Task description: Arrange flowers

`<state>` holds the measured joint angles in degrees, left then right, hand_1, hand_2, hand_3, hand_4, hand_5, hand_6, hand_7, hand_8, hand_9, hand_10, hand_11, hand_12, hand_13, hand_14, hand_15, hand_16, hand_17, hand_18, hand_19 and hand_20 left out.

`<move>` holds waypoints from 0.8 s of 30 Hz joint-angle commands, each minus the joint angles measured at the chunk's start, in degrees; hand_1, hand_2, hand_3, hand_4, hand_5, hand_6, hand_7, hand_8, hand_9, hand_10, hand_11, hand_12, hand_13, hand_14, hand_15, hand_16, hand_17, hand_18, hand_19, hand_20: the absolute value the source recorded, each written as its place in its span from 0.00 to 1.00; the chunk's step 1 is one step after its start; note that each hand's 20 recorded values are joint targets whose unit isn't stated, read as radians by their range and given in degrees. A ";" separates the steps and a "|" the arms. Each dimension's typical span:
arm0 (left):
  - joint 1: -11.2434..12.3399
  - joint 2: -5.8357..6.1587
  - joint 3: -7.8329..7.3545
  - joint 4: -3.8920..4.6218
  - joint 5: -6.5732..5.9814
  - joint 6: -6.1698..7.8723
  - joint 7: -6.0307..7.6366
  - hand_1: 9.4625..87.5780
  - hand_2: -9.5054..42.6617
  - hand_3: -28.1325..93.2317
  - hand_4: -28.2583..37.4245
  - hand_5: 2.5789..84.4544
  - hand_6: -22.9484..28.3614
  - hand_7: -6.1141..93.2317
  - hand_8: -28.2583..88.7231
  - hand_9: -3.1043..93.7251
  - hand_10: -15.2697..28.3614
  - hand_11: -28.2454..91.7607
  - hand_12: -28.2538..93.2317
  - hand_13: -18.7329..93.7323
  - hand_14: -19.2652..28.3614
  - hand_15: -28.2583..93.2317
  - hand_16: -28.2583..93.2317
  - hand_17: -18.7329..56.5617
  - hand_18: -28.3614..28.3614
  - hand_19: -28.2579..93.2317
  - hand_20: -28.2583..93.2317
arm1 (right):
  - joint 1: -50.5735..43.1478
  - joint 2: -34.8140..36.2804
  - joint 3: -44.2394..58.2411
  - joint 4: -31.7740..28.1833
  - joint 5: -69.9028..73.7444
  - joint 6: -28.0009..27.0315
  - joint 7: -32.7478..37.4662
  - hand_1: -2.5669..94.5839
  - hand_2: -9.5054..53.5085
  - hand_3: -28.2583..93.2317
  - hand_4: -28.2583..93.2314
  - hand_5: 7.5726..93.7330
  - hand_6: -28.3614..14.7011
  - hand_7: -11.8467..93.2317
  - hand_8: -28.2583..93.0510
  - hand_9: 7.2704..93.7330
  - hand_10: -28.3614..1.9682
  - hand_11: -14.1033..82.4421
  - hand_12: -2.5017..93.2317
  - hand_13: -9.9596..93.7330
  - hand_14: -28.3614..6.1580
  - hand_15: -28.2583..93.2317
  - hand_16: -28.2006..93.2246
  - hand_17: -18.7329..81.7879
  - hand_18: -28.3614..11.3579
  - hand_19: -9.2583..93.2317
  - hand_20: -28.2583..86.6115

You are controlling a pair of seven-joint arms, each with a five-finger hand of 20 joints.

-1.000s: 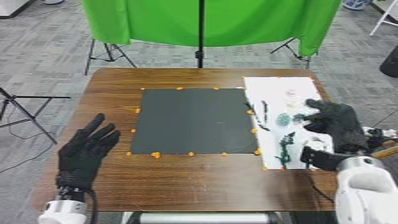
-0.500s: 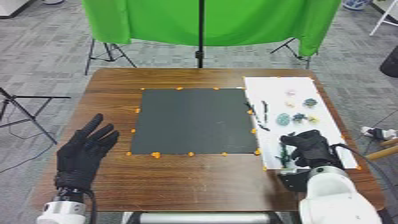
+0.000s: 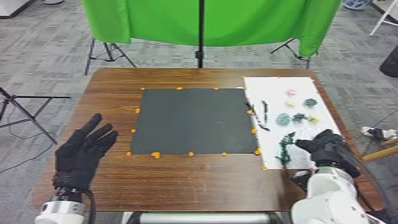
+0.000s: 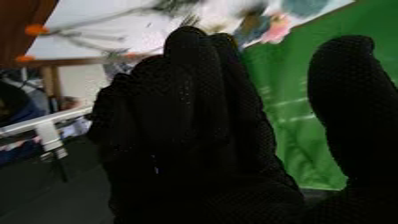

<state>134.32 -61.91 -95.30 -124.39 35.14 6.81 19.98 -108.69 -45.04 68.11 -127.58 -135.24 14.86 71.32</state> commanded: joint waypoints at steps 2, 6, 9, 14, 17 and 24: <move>0.40 -0.75 -0.06 -0.20 0.34 -0.07 -1.12 0.15 0.28 0.88 0.00 0.43 0.62 0.16 0.16 0.39 0.82 0.41 0.32 0.37 1.00 0.63 0.16 0.10 0.97 0.68 0.26 | 4.09 -0.68 -3.97 1.67 -0.30 -3.47 -0.33 0.35 0.04 0.83 0.05 0.70 0.51 0.29 0.13 0.73 0.35 0.67 0.22 0.77 0.42 0.84 0.36 0.64 0.13 1.00 0.49; 0.72 -0.30 -0.08 -0.34 0.05 0.31 -0.67 0.15 0.28 0.88 0.00 0.43 0.62 0.16 0.16 0.39 0.82 0.41 0.32 0.37 1.00 0.63 0.16 0.10 0.97 0.68 0.26 | 4.14 -0.69 -4.52 2.10 0.54 -5.23 -1.05 0.36 0.04 0.83 0.05 0.70 0.51 0.29 0.13 0.73 0.34 0.66 0.22 0.77 0.42 0.84 0.36 0.65 0.15 1.00 0.49; 0.76 -0.46 -0.19 -0.39 0.15 0.23 -0.74 0.15 0.28 0.89 0.00 0.43 0.62 0.16 0.16 0.39 0.82 0.41 0.32 0.37 1.00 0.63 0.16 0.10 0.97 0.68 0.26 | 5.03 -0.69 -6.09 2.85 0.14 -7.31 -0.94 0.36 0.04 0.83 0.05 0.71 0.51 0.29 0.13 0.73 0.34 0.66 0.22 0.77 0.42 0.84 0.36 0.65 0.15 1.00 0.49; 0.47 -1.56 -0.69 -0.39 0.82 -0.33 -2.09 0.15 0.28 0.89 0.00 0.43 0.62 0.16 0.16 0.39 0.82 0.41 0.32 0.37 1.00 0.63 0.16 0.10 0.97 0.68 0.26 | 7.16 -0.79 -9.74 4.10 0.31 -10.48 -1.69 0.36 0.04 0.83 0.05 0.72 0.52 0.30 0.13 0.73 0.34 0.66 0.22 0.77 0.42 0.84 0.36 0.65 0.16 1.00 0.49; 0.57 -1.60 -0.65 -0.49 0.89 -0.30 -1.96 0.15 0.28 0.89 0.00 0.43 0.62 0.16 0.16 0.39 0.82 0.41 0.32 0.37 1.00 0.63 0.16 0.10 0.97 0.68 0.26 | 8.89 -0.29 -12.38 4.74 1.17 -11.85 -2.54 0.36 0.04 0.83 0.05 0.72 0.51 0.30 0.13 0.73 0.34 0.66 0.22 0.77 0.42 0.84 0.36 0.65 0.16 1.00 0.49; 0.38 -1.76 -0.72 -0.50 1.04 -0.41 -2.33 0.15 0.28 0.89 0.00 0.43 0.62 0.16 0.16 0.39 0.82 0.41 0.32 0.37 1.00 0.63 0.16 0.10 0.97 0.68 0.26 | 14.84 0.20 -20.46 7.81 0.01 -19.06 -1.79 0.37 0.03 0.82 0.05 0.75 0.52 0.32 0.13 0.74 0.35 0.67 0.22 0.77 0.43 0.84 0.36 0.65 0.17 1.00 0.49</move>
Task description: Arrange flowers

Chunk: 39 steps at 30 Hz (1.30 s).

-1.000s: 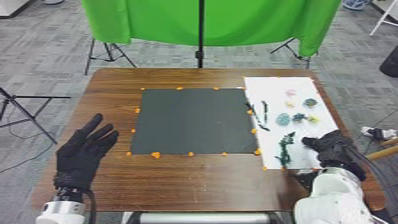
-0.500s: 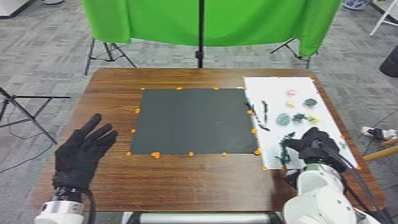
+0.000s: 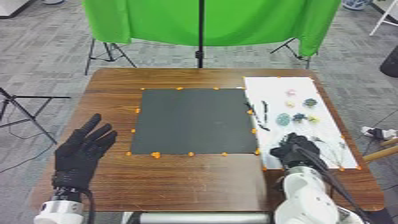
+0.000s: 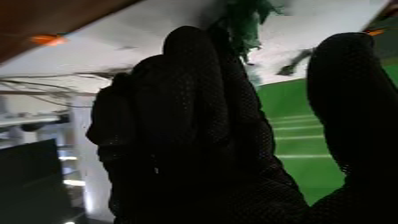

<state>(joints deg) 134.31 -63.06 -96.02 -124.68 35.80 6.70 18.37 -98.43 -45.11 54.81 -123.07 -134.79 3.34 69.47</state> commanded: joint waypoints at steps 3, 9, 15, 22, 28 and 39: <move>0.16 -0.93 -0.20 -0.15 0.60 -0.50 -1.02 0.15 0.28 0.88 0.00 0.43 0.62 0.16 0.16 0.39 0.82 0.41 0.32 0.37 1.00 0.63 0.16 0.10 0.97 0.68 0.26 | 6.65 -0.17 -9.77 5.40 -1.03 -10.64 0.94 0.40 0.02 0.81 0.05 0.77 0.53 0.33 0.13 0.75 0.36 0.67 0.22 0.78 0.44 0.84 0.37 0.65 0.17 1.00 0.50; 0.56 -0.46 -0.18 -0.32 0.07 -0.10 -0.70 0.15 0.28 0.89 0.00 0.43 0.62 0.16 0.16 0.39 0.82 0.41 0.32 0.37 1.00 0.63 0.16 0.10 0.97 0.68 0.26 | 7.92 -0.77 -12.20 8.75 -1.51 -11.04 2.58 0.57 0.00 0.77 0.01 0.85 0.55 0.40 0.28 0.83 0.49 0.70 0.24 0.84 0.52 0.84 0.39 0.70 0.19 1.00 0.58; 0.82 -0.02 -0.07 -0.38 -0.26 0.39 0.06 0.15 0.28 0.89 0.00 0.43 0.62 0.16 0.16 0.39 0.82 0.41 0.32 0.37 1.00 0.63 0.16 0.10 0.97 0.68 0.26 | 5.85 1.27 -11.29 8.46 -5.13 -5.59 1.38 0.61 0.00 0.79 0.00 0.90 0.55 0.38 0.30 0.88 0.56 0.66 0.28 0.88 0.56 0.83 0.40 0.73 0.21 1.00 0.62; 0.94 0.65 -0.14 -0.51 -0.59 0.65 0.88 0.15 0.28 0.89 0.00 0.43 0.62 0.16 0.16 0.39 0.82 0.41 0.32 0.37 1.00 0.63 0.16 0.10 0.97 0.68 0.26 | 3.79 2.93 -8.67 4.83 -10.25 3.25 0.90 0.62 0.00 0.81 0.00 0.93 0.54 0.37 0.31 0.91 0.56 0.64 0.29 0.89 0.57 0.83 0.40 0.74 0.23 1.00 0.64; 1.18 0.40 -0.49 -0.65 -0.33 0.47 0.56 0.15 0.28 0.89 0.00 0.43 0.62 0.16 0.16 0.39 0.82 0.41 0.32 0.37 1.00 0.63 0.16 0.10 0.97 0.68 0.26 | 3.20 3.24 -6.73 -0.05 -12.80 8.87 0.51 0.61 0.00 0.82 0.00 0.94 0.54 0.36 0.32 0.93 0.55 0.64 0.29 0.91 0.57 0.83 0.40 0.75 0.23 1.00 0.67; 2.23 1.13 -1.47 -1.69 -0.38 1.41 1.09 0.15 0.29 0.88 0.00 0.43 0.62 0.16 0.16 0.39 0.81 0.41 0.32 0.37 1.00 0.63 0.16 0.10 0.97 0.68 0.26 | 18.11 -6.80 -13.51 -1.77 -7.29 11.31 -6.73 0.61 0.00 0.83 0.00 0.95 0.54 0.35 0.34 0.94 0.54 0.64 0.28 0.91 0.57 0.83 0.41 0.77 0.23 1.00 0.68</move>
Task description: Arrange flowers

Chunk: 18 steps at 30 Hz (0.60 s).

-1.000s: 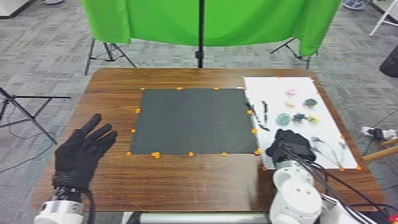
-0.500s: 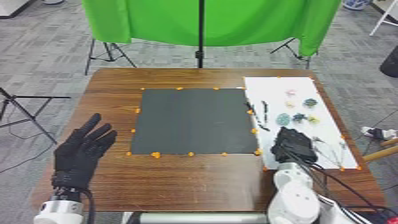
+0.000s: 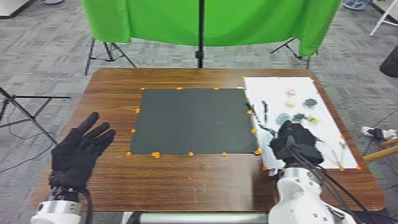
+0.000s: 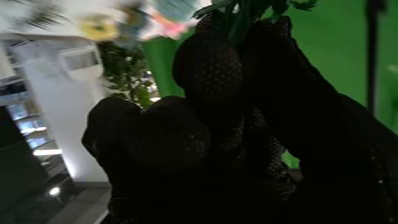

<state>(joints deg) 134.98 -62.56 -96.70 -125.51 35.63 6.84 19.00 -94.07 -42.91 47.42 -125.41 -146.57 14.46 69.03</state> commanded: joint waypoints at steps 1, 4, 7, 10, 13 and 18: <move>1.61 0.94 -1.01 -1.00 -0.30 1.38 0.55 0.15 0.28 0.88 0.00 0.43 0.62 0.16 0.16 0.39 0.81 0.41 0.32 0.37 1.00 0.63 0.16 0.10 0.97 0.68 0.26 | 15.96 -10.97 -7.08 1.35 7.28 0.72 -7.73 0.61 0.00 0.83 0.00 0.95 0.54 0.35 0.34 0.94 0.54 0.64 0.28 0.91 0.57 0.83 0.41 0.77 0.23 1.00 0.69; 1.34 2.70 -0.76 -1.16 -0.99 2.66 2.05 0.15 0.29 0.88 0.00 0.43 0.62 0.16 0.16 0.39 0.82 0.41 0.32 0.37 1.00 0.63 0.16 0.10 0.97 0.68 0.26 | 22.27 -16.96 -10.66 4.77 11.34 1.33 -11.38 0.61 0.00 0.83 0.00 0.95 0.54 0.34 0.34 0.94 0.54 0.64 0.28 0.91 0.57 0.84 0.41 0.77 0.23 1.00 0.69; 0.66 5.03 -0.68 -1.28 -1.87 3.73 3.58 0.15 0.29 0.88 0.00 0.43 0.62 0.16 0.16 0.39 0.82 0.41 0.32 0.37 1.00 0.63 0.16 0.10 0.97 0.68 0.26 | 28.52 -22.20 -14.33 9.10 15.79 1.79 -15.31 0.61 0.00 0.83 0.00 0.95 0.54 0.34 0.34 0.94 0.54 0.64 0.28 0.91 0.56 0.84 0.41 0.77 0.23 1.00 0.69; -0.62 5.64 -0.77 -1.33 -1.71 4.09 2.74 0.16 0.29 0.88 0.00 0.43 0.62 0.16 0.16 0.39 0.82 0.41 0.32 0.37 1.00 0.63 0.16 0.10 0.97 0.68 0.26 | 32.98 -26.57 -17.08 14.78 20.44 -0.44 -17.95 0.61 0.00 0.83 0.00 0.96 0.55 0.34 0.34 0.94 0.54 0.64 0.28 0.91 0.57 0.84 0.41 0.77 0.23 1.00 0.70; -2.56 5.51 -0.52 -1.07 -0.94 3.79 0.89 0.15 0.28 0.89 0.00 0.43 0.62 0.16 0.16 0.39 0.82 0.41 0.32 0.37 1.00 0.63 0.16 0.10 0.97 0.68 0.26 | 36.33 -30.05 -19.94 20.15 23.47 -1.29 -17.68 0.61 0.00 0.83 0.00 0.96 0.55 0.34 0.34 0.94 0.54 0.65 0.27 0.91 0.57 0.84 0.41 0.77 0.23 1.00 0.70; -3.84 7.07 -0.22 -0.91 -1.76 4.52 1.91 0.15 0.28 0.89 0.00 0.43 0.62 0.16 0.16 0.39 0.82 0.41 0.32 0.37 1.00 0.63 0.16 0.10 0.98 0.68 0.26 | 40.16 -34.35 -24.60 28.33 26.97 -6.14 -18.06 0.61 0.00 0.83 0.00 0.96 0.55 0.34 0.34 0.94 0.55 0.66 0.27 0.91 0.57 0.84 0.41 0.77 0.22 1.00 0.71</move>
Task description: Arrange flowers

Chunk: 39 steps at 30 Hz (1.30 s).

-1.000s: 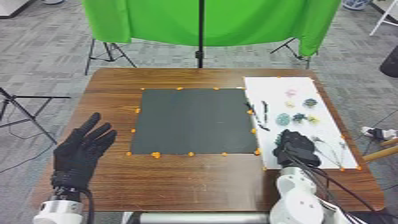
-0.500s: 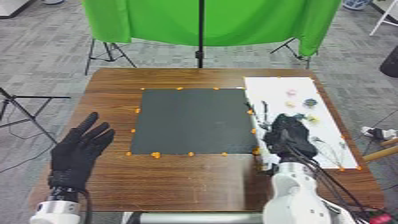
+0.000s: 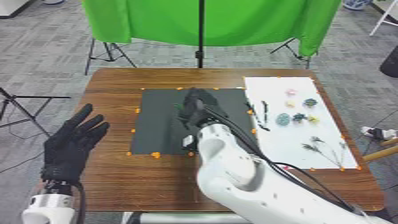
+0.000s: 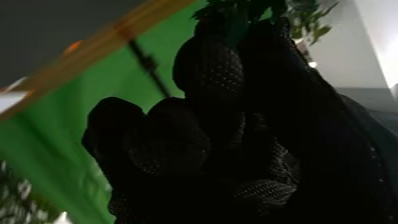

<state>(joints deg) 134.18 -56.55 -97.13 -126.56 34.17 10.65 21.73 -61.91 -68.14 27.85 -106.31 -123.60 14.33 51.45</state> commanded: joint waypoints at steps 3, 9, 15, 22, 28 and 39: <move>-3.97 1.15 0.43 0.26 0.03 0.30 -1.31 0.15 0.28 0.89 0.00 0.43 0.62 0.16 0.16 0.39 0.82 0.42 0.32 0.37 1.00 0.63 0.16 0.10 0.98 0.68 0.26 | 9.39 -10.15 -7.55 11.91 5.80 -9.74 0.76 0.60 0.00 0.83 0.00 0.96 0.55 0.34 0.34 0.94 0.55 0.67 0.26 0.91 0.56 0.85 0.41 0.77 0.22 1.00 0.71; -8.44 -1.24 1.20 1.69 2.16 -2.47 -6.06 0.15 0.28 0.89 0.00 0.43 0.62 0.16 0.16 0.39 0.82 0.41 0.32 0.37 1.00 0.63 0.16 0.11 0.98 0.68 0.26 | 9.11 -10.07 -9.67 14.20 7.40 -15.10 3.47 0.59 0.00 0.81 0.00 0.96 0.57 0.34 0.32 0.95 0.55 0.68 0.25 0.92 0.57 0.85 0.41 0.77 0.22 1.00 0.72; -7.22 -1.30 0.95 1.49 1.88 -2.48 -4.01 0.16 0.28 0.89 0.00 0.43 0.62 0.16 0.16 0.39 0.82 0.41 0.32 0.37 1.00 0.63 0.16 0.11 0.98 0.69 0.26 | 9.14 -10.13 -10.19 14.18 8.23 -18.09 3.20 0.56 0.00 0.80 0.01 0.98 0.58 0.33 0.32 0.96 0.55 0.69 0.25 0.92 0.55 0.86 0.41 0.77 0.19 1.00 0.74; -9.46 -5.58 -0.70 1.95 4.94 -5.68 -12.03 0.16 0.28 0.89 0.00 0.43 0.62 0.16 0.16 0.39 0.82 0.41 0.32 0.37 1.00 0.63 0.16 0.11 0.97 0.68 0.26 | 7.36 -10.74 -8.85 13.87 9.88 -19.04 4.38 0.48 0.07 0.83 0.00 1.00 0.65 0.31 0.22 0.98 0.55 0.67 0.25 0.92 0.54 0.86 0.41 0.77 0.17 1.00 0.75; -8.61 -5.14 -0.38 1.80 4.56 -5.30 -10.22 0.16 0.28 0.89 0.00 0.43 0.61 0.16 0.16 0.39 0.82 0.41 0.32 0.37 1.00 0.63 0.16 0.11 0.97 0.68 0.26 | 8.11 -10.32 -10.06 13.44 8.86 -20.42 3.81 0.46 0.08 0.82 0.01 1.00 0.66 0.29 0.16 0.99 0.55 0.65 0.25 0.91 0.53 0.86 0.41 0.76 0.17 1.00 0.75; -2.62 -5.21 -2.21 0.07 3.62 -3.41 -7.18 0.16 0.28 0.89 0.00 0.43 0.62 0.16 0.16 0.39 0.82 0.41 0.32 0.37 1.00 0.63 0.16 0.11 0.97 0.68 0.26 | 8.52 -4.42 -11.96 8.18 -3.65 -18.19 -0.80 0.38 0.00 0.82 0.02 1.00 0.65 0.33 0.14 0.97 0.56 0.69 0.26 0.91 0.54 0.87 0.41 0.77 0.17 1.00 0.76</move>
<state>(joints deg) 127.75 -60.27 -97.92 -125.87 38.07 6.32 17.03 -52.19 -76.72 13.60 -93.67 -124.23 -5.27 53.68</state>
